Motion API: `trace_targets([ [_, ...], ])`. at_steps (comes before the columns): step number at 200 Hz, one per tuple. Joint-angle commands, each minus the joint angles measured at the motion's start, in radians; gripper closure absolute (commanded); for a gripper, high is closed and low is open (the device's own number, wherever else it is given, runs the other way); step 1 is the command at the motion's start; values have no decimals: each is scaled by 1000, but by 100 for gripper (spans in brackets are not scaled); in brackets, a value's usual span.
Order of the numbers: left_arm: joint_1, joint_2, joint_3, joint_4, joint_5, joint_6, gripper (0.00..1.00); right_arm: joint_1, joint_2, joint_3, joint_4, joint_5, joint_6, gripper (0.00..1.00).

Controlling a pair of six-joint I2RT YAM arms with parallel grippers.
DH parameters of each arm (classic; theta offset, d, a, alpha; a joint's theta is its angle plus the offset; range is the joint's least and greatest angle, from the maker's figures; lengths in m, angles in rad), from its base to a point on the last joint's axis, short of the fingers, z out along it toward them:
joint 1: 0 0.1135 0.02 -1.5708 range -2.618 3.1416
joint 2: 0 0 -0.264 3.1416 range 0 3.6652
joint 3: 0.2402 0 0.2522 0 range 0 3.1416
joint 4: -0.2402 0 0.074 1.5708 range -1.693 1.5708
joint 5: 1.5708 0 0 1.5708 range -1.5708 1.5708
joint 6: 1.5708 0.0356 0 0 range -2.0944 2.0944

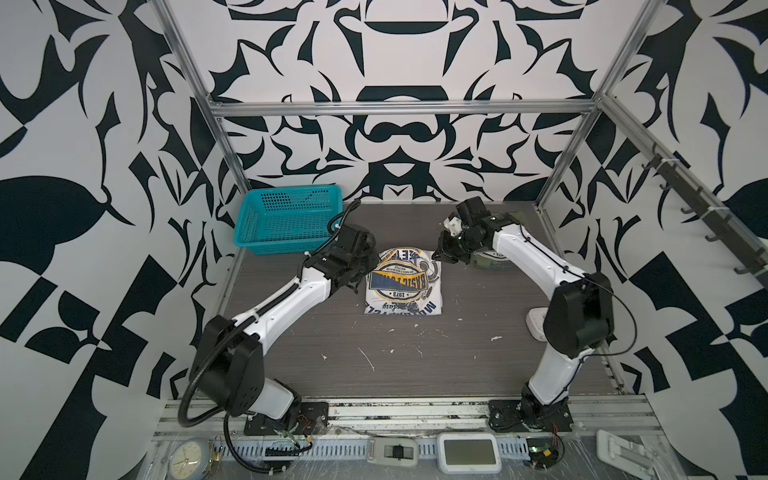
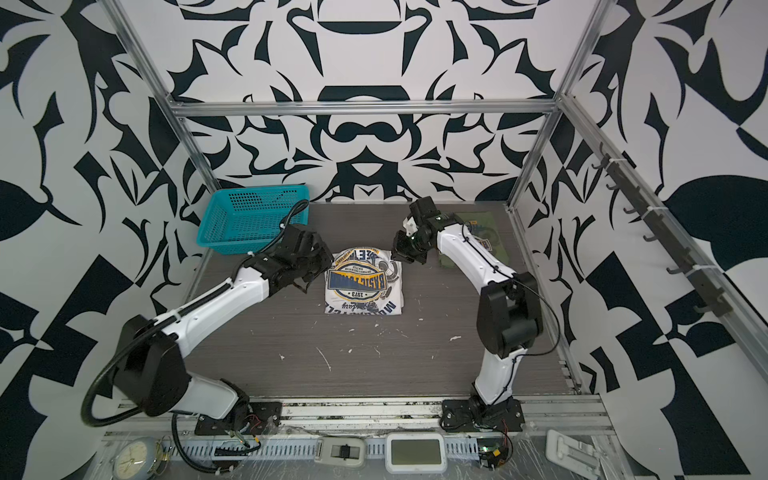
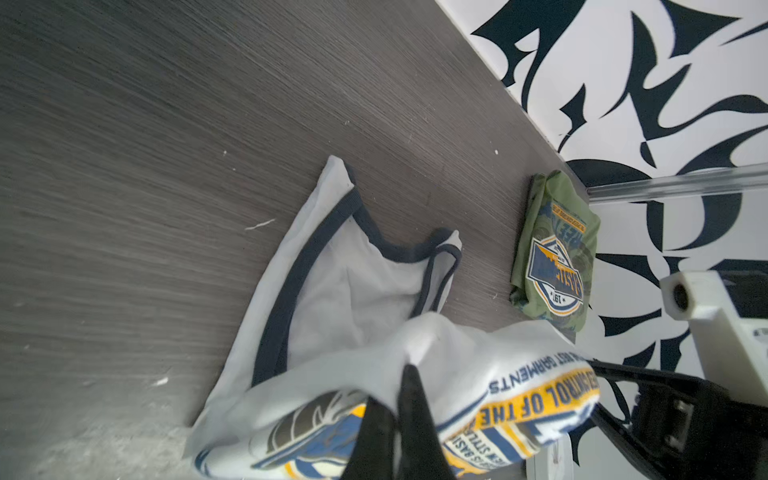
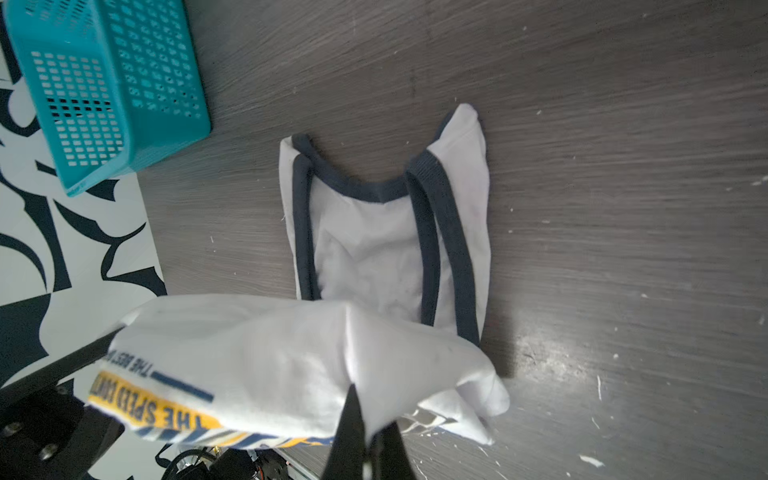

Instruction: Fold and stack the tank tops

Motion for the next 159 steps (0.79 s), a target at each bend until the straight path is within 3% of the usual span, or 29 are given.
trace_targets([
  [1, 51, 95, 81, 50, 106, 32, 100, -27, 53, 112, -7, -37, -17, 100],
  [55, 125, 320, 233, 105, 174, 30, 100, -74, 248, 294, 5, -42, -26, 99],
  [59, 130, 339, 244, 107, 178, 29, 97, -76, 266, 307, 4, -43, -27, 97],
  [73, 152, 413, 295, 106, 212, 32, 83, -82, 321, 360, -12, -31, -34, 83],
  [90, 173, 483, 354, 101, 236, 55, 63, -85, 366, 426, -59, 41, -55, 52],
  [103, 190, 504, 420, 28, 223, 101, 53, -85, 374, 476, -114, 108, -92, 43],
  [130, 172, 416, 454, -91, 84, 220, 40, -72, 267, 401, -92, 158, -147, 42],
  [159, 113, 368, 411, -79, 95, 253, 41, -13, 163, 257, 11, 153, -167, 45],
])
